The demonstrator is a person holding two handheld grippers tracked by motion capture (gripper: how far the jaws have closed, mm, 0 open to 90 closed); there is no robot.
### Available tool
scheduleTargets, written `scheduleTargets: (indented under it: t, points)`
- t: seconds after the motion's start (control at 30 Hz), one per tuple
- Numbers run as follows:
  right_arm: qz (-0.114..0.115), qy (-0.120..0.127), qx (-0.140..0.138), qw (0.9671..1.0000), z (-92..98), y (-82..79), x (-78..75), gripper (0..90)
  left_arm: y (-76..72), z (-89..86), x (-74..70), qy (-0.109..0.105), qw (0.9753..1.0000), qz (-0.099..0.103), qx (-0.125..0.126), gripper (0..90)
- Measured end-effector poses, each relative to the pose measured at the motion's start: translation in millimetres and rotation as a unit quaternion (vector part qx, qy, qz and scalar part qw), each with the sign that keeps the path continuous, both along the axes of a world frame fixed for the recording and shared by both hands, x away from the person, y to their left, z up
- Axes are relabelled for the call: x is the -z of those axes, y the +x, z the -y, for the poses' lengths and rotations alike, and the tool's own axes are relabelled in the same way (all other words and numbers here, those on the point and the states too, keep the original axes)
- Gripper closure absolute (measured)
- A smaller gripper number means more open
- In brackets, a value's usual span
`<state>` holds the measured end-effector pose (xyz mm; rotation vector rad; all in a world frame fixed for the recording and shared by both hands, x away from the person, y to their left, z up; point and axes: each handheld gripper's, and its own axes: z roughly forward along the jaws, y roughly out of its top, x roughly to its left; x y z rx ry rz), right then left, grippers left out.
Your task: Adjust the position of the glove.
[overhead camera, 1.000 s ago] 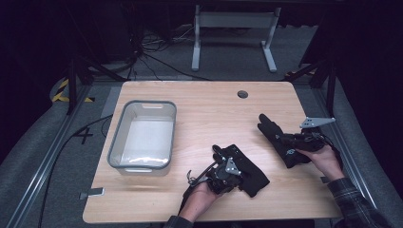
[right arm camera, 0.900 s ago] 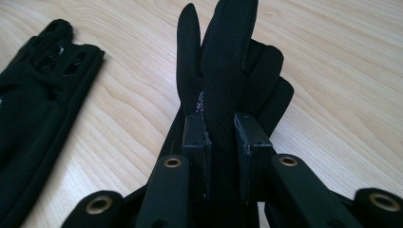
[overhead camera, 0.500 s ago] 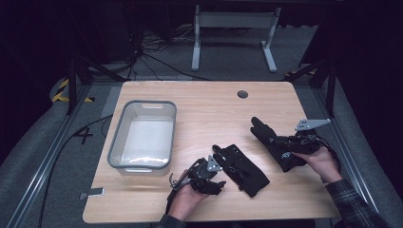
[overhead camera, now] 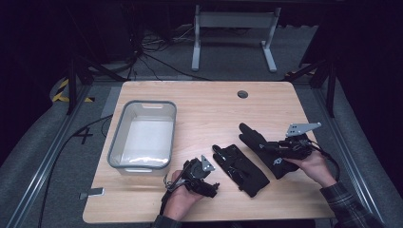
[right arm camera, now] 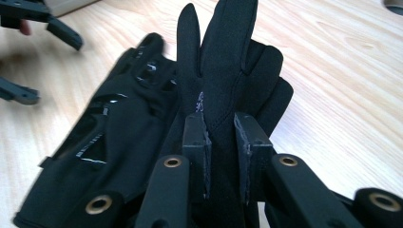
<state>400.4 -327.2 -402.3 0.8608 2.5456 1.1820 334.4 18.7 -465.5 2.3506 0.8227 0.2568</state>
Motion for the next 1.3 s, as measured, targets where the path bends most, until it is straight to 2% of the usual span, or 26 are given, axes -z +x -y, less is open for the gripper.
scheduleTargets:
  t: [0.3, 0.37, 0.53, 0.73, 0.77, 0.93, 1.03, 1.3]
  points:
    - [0.001, -0.004, -0.025, 0.9997, -25.0, -8.7, -1.3, 77.3, 1.7, 1.3, 4.0, -0.001, 1.0, 0.002, -0.001, 1.8]
    - [-0.003, 0.002, -0.033, 0.9994, -30.3, -10.2, -1.7, 77.3, 1.9, 1.0, 5.4, -0.003, 1.0, 0.005, 0.001, 0.0]
    - [-0.004, -0.001, -0.044, 0.999, -41.6, -13.7, -0.7, 77.3, 0.8, -1.8, 8.6, -0.019, 0.9997, 0.017, 0.004, 0.0]
    - [-0.01, 0.0, -0.054, 0.9985, -55.4, -16.3, 4.7, 77.2, 0.8, -2.2, 8.8, -0.02, 0.9996, 0.017, 0.006, 0.0]
    - [-0.008, -0.007, -0.057, 0.9983, -58.5, -17.2, 5.1, 77.1, 0.9, -2.2, 8.8, -0.02, 0.9996, 0.018, 0.006, 0.0]
    - [-0.004, -0.003, -0.071, 0.9974, -69.2, -22.5, 4.9, 77.0, 0.5, -2.4, 8.9, -0.021, 0.9996, 0.018, 0.005, 0.0]
    - [-0.009, -0.011, -0.071, 0.9974, -71.4, -22.5, 9.0, 76.9, 0.5, -2.4, 9.0, -0.021, 0.9996, 0.02, 0.005, 0.0]
    - [-0.012, -0.008, -0.076, 0.997, -76.9, -24.4, 14.6, 76.3, 0.4, -2.6, 9.2, -0.022, 0.9995, 0.02, 0.005, 0.0]
